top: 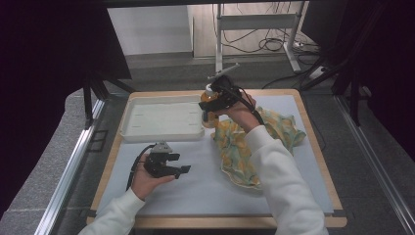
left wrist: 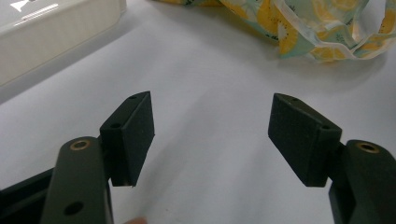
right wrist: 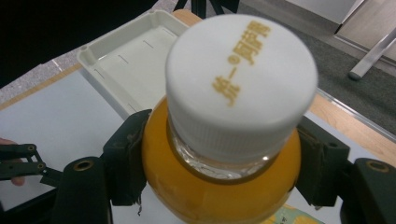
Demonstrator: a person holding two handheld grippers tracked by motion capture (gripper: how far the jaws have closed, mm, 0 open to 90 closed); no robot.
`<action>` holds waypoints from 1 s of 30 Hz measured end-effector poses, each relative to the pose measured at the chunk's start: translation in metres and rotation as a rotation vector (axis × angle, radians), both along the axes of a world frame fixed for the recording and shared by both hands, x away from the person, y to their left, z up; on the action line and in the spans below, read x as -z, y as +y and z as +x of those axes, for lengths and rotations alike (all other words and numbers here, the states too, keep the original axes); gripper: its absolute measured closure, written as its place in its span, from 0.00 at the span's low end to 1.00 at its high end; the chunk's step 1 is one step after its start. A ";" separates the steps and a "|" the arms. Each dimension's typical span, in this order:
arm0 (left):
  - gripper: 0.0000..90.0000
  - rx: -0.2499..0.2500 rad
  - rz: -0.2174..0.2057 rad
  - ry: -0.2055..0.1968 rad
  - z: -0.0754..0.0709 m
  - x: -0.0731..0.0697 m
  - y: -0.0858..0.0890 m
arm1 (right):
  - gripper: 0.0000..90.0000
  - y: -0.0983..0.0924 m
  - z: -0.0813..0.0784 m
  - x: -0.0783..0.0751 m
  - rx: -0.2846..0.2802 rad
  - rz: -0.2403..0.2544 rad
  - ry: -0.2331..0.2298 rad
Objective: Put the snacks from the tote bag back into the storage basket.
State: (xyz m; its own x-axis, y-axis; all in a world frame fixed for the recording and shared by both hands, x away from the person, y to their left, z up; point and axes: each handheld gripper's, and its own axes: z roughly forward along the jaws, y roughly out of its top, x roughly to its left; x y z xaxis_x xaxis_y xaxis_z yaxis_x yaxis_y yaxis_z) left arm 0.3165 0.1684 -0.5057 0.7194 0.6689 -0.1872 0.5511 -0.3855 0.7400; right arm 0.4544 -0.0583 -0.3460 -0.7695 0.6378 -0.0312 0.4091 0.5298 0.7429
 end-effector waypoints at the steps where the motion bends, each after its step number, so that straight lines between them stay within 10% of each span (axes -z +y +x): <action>1: 0.35 0.000 0.001 0.000 0.000 0.000 0.000 | 0.33 0.002 0.001 0.000 -0.003 -0.007 -0.003; 30: 0.35 0.017 0.001 0.003 -0.001 0.000 -0.002 | 0.33 0.048 0.020 0.023 -0.020 -0.005 0.024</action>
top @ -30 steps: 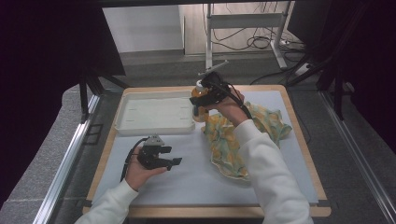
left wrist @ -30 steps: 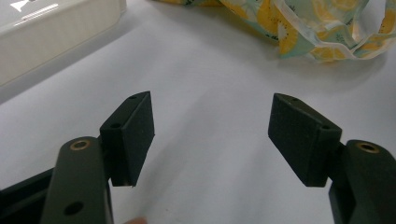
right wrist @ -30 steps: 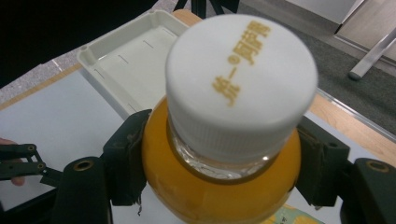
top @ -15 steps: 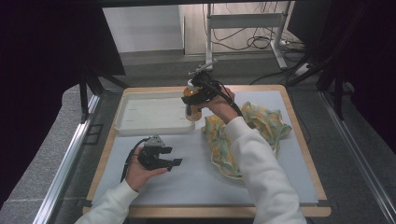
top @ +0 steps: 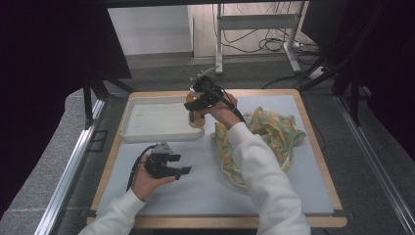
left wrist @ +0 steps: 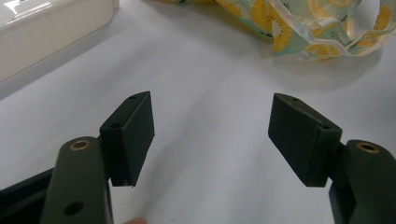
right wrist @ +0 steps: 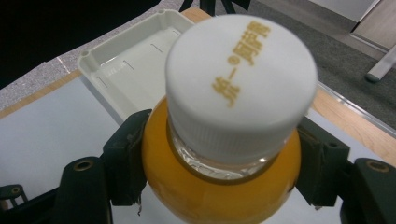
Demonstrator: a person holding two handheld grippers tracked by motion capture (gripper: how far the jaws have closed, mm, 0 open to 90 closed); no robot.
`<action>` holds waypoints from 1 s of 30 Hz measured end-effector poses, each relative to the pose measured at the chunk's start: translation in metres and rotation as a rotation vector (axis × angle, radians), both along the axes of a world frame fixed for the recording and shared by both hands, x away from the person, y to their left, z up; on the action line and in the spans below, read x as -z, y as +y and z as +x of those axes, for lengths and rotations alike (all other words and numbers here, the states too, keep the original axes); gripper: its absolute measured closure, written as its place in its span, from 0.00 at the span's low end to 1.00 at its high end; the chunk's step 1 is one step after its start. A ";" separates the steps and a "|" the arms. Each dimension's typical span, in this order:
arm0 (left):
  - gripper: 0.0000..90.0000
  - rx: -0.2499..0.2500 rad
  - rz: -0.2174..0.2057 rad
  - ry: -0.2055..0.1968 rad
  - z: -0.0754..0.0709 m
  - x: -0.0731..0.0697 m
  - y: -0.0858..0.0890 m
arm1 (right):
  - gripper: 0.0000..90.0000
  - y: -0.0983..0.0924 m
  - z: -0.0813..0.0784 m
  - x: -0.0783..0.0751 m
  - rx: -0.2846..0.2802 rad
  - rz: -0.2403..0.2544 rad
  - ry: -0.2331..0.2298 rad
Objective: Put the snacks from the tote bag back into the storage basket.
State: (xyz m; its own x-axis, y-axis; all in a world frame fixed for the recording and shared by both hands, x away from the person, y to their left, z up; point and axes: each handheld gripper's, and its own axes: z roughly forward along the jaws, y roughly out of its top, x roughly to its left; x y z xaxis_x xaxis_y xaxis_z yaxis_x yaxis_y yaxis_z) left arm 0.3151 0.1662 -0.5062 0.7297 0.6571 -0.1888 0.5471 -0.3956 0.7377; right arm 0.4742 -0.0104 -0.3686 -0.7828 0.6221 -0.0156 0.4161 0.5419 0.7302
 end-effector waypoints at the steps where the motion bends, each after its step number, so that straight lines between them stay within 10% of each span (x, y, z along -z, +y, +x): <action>1: 0.35 0.001 0.001 0.001 0.000 0.000 0.000 | 0.33 0.001 0.001 0.001 0.000 -0.001 0.001; 30: 0.35 0.009 0.007 0.003 0.000 -0.001 0.001 | 0.33 0.028 0.026 0.045 0.033 -0.047 0.048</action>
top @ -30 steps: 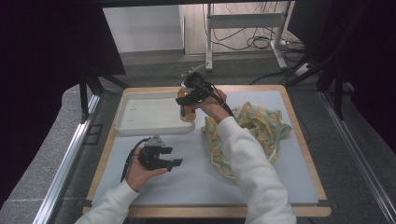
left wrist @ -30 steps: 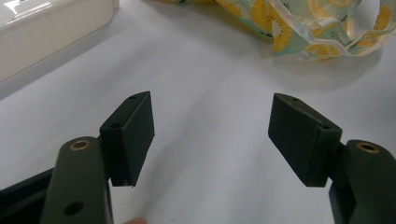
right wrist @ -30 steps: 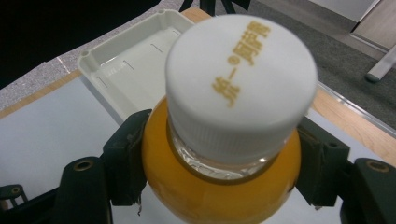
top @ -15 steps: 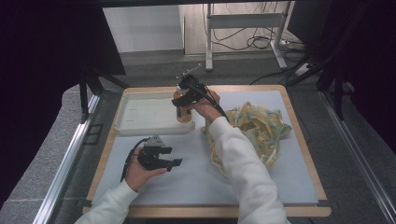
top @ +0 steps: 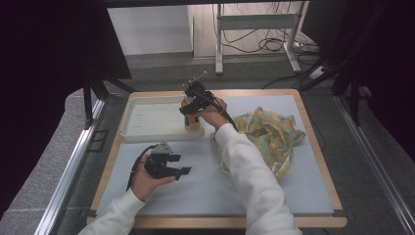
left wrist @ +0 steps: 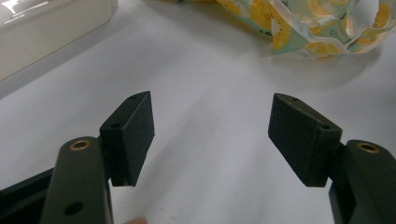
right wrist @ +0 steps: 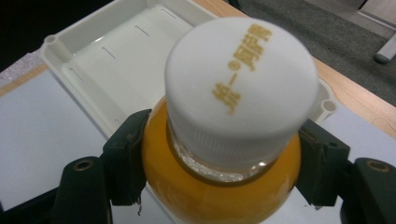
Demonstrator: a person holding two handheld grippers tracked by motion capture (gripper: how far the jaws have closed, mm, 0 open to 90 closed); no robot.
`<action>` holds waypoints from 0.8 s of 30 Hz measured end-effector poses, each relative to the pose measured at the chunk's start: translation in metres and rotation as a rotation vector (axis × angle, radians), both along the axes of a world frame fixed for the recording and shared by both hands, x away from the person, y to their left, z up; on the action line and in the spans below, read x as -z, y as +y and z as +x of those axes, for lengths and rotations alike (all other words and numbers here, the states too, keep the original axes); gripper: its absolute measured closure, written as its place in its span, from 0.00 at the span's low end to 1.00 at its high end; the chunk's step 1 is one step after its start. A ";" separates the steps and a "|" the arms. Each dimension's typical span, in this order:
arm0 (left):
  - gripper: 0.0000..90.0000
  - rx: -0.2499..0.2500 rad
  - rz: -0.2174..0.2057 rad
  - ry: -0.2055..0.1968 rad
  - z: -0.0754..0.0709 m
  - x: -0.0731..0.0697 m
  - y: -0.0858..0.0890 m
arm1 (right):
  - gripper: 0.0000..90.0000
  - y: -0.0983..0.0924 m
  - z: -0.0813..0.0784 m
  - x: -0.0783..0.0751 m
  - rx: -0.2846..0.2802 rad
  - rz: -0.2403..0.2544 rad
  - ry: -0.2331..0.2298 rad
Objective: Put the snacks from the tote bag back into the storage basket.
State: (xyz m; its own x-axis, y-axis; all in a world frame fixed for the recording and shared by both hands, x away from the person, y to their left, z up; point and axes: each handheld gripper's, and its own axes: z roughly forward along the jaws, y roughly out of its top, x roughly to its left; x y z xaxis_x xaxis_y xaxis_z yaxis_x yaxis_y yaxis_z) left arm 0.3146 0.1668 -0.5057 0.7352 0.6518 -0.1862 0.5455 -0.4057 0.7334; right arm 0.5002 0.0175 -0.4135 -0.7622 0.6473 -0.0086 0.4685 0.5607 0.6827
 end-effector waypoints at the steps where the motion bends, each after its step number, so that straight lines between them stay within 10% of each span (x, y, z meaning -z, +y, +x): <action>1: 0.35 -0.002 0.000 -0.001 0.000 0.000 0.000 | 0.33 0.000 0.000 0.002 0.000 -0.004 -0.002; 13: 0.35 -0.006 0.000 0.001 0.001 0.001 0.001 | 0.33 0.002 0.002 0.023 -0.011 -0.055 0.009; 24: 0.35 -0.001 0.010 0.001 0.002 0.002 0.000 | 0.18 -0.009 -0.004 0.009 0.025 0.009 -0.028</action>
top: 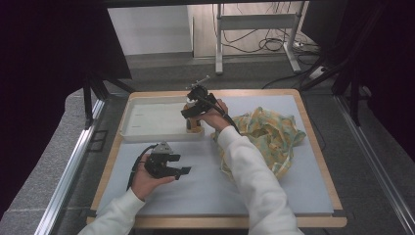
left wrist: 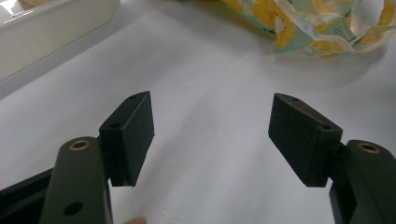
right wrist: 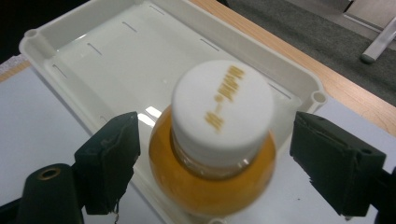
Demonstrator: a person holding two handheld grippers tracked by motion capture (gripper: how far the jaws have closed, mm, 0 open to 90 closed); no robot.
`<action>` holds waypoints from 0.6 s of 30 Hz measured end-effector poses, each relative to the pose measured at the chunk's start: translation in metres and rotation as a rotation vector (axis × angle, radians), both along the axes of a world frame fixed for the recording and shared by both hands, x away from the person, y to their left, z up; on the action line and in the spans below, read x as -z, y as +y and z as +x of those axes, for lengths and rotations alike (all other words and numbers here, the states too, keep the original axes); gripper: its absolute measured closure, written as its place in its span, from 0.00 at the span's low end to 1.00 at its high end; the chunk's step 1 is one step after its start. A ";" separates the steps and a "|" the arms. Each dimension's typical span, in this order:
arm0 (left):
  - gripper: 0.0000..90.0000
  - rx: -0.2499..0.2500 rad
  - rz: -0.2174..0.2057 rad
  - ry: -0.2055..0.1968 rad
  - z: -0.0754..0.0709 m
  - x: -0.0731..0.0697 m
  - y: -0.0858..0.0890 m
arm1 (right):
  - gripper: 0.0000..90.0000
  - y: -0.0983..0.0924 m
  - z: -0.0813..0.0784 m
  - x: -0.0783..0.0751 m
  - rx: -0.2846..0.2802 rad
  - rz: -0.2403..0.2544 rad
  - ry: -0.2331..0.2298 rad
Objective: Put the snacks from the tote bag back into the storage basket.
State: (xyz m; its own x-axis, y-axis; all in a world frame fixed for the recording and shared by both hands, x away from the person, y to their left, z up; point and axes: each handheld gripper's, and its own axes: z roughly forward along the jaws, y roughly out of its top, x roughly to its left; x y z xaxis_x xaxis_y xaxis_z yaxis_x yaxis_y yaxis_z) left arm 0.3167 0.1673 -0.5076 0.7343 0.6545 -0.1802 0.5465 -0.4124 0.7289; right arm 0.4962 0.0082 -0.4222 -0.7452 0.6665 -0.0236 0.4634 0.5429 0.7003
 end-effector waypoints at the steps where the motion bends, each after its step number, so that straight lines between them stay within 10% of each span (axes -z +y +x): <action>1: 0.35 -0.001 0.000 0.002 0.000 0.000 0.000 | 0.17 -0.001 -0.001 -0.001 -0.003 0.001 0.002; 18: 0.35 -0.019 0.004 0.004 0.003 0.003 0.004 | 0.19 -0.062 -0.040 -0.025 -0.003 0.052 -0.007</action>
